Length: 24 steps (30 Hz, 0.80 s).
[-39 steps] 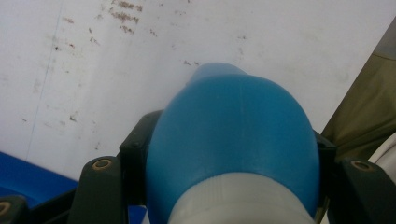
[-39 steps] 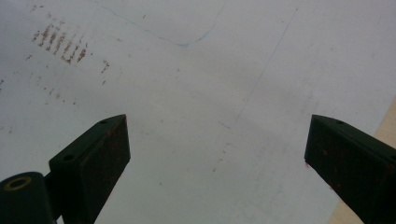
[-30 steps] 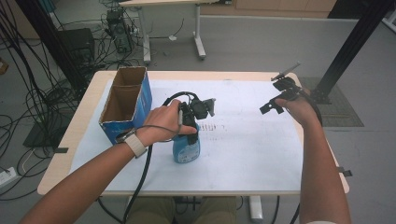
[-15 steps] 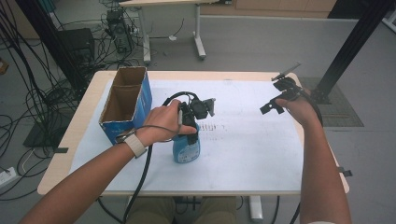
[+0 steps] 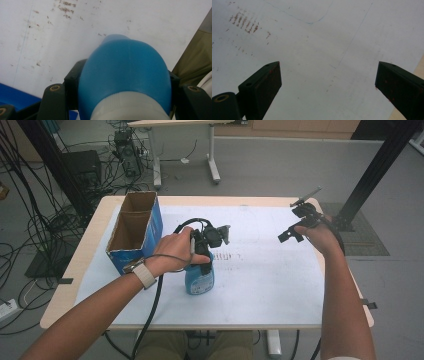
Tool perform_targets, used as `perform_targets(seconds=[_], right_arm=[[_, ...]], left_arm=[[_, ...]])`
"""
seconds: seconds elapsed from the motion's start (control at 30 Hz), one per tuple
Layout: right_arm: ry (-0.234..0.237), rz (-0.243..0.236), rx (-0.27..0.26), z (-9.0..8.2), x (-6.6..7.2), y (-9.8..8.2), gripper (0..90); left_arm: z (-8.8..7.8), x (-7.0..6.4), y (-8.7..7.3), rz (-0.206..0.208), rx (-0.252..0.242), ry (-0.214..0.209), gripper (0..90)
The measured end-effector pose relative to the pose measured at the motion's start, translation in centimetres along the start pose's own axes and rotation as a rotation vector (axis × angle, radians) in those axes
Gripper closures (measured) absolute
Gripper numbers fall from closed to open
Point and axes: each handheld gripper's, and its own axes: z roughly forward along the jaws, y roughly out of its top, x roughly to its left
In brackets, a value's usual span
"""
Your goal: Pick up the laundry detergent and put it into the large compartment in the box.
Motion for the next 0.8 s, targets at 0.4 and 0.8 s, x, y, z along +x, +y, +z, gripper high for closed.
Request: perform_targets(seconds=[0.4,0.8], right_arm=[[0.001,0.001,0.000,-0.07,-0.04,-0.05,6.7],[0.001,0.005,0.001,-0.08,-0.02,-0.04,6.7]], left_arm=[[-0.01,0.02,0.03,-0.002,0.002,-0.001,38.4],[0.00,0.02,0.01,-0.004,0.001,-0.001,38.4]])
